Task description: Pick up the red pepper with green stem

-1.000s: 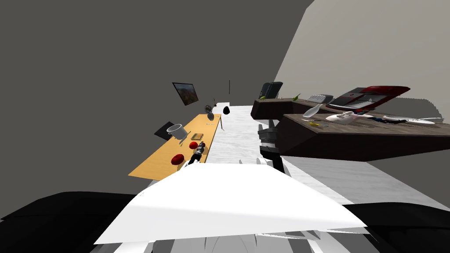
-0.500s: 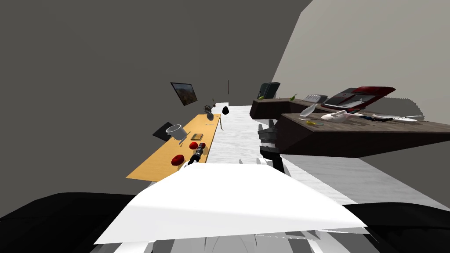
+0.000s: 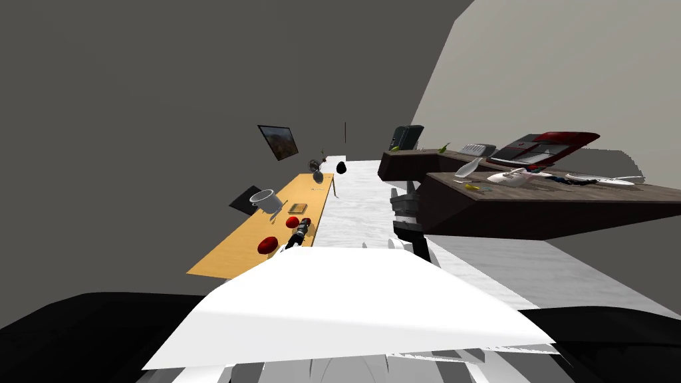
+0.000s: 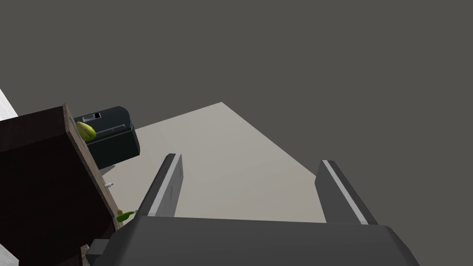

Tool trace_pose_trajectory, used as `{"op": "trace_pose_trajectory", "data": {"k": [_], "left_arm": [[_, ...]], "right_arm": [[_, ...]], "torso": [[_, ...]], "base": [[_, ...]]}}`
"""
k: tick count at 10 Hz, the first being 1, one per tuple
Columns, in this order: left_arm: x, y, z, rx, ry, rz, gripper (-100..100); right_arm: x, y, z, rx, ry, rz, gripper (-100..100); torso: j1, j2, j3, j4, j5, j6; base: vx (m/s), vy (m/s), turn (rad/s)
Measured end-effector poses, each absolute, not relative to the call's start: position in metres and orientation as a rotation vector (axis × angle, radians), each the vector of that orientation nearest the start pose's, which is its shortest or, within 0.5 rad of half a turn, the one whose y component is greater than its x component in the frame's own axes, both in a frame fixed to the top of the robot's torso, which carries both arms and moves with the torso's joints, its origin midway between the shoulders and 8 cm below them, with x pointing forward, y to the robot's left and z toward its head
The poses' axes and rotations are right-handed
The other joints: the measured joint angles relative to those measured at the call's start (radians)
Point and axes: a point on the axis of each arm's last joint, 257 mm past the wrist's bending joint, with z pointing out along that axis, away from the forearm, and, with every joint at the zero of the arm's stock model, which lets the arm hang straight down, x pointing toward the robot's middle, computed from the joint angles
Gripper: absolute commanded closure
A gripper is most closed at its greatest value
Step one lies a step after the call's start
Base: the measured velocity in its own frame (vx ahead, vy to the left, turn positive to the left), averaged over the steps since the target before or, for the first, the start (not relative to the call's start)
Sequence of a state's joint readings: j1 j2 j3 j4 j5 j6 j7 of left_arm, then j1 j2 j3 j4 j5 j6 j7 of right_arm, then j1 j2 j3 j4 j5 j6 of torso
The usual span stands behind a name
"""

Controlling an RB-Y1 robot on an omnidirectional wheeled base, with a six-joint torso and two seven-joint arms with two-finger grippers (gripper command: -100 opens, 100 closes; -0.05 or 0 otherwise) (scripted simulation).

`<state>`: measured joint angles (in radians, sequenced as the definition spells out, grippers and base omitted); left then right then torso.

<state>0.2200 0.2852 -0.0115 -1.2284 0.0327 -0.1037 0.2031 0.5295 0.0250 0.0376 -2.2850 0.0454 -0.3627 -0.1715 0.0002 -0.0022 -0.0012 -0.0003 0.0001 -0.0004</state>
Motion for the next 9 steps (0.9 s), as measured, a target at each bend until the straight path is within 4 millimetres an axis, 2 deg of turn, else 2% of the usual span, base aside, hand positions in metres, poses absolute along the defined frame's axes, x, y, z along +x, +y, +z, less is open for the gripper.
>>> {"op": "trace_pose_trajectory", "data": {"k": [3,5,9], "left_arm": [[0.400,0.377,-0.451,-1.545,1.449,-0.837,100],[0.400,0.377,-0.451,-1.545,1.449,-0.837,-100],[0.381,0.407,-0.448,-1.568,1.379,-0.788,-100]], "right_arm": [[0.364,-0.272,-0.011,0.857,0.670,1.414,0],[0.364,-0.272,-0.011,0.857,0.670,1.414,0],[0.364,-0.272,-0.011,0.858,0.670,1.415,0]], "torso": [[0.000,0.000,0.001,0.001,0.000,0.001],[0.000,0.000,0.001,0.001,0.000,0.001],[-0.011,-0.009,-0.005,-0.001,-0.003,0.001]], "base": [[0.000,0.000,0.000],[0.029,-0.051,-0.107],[0.135,-0.146,-0.170]]}}
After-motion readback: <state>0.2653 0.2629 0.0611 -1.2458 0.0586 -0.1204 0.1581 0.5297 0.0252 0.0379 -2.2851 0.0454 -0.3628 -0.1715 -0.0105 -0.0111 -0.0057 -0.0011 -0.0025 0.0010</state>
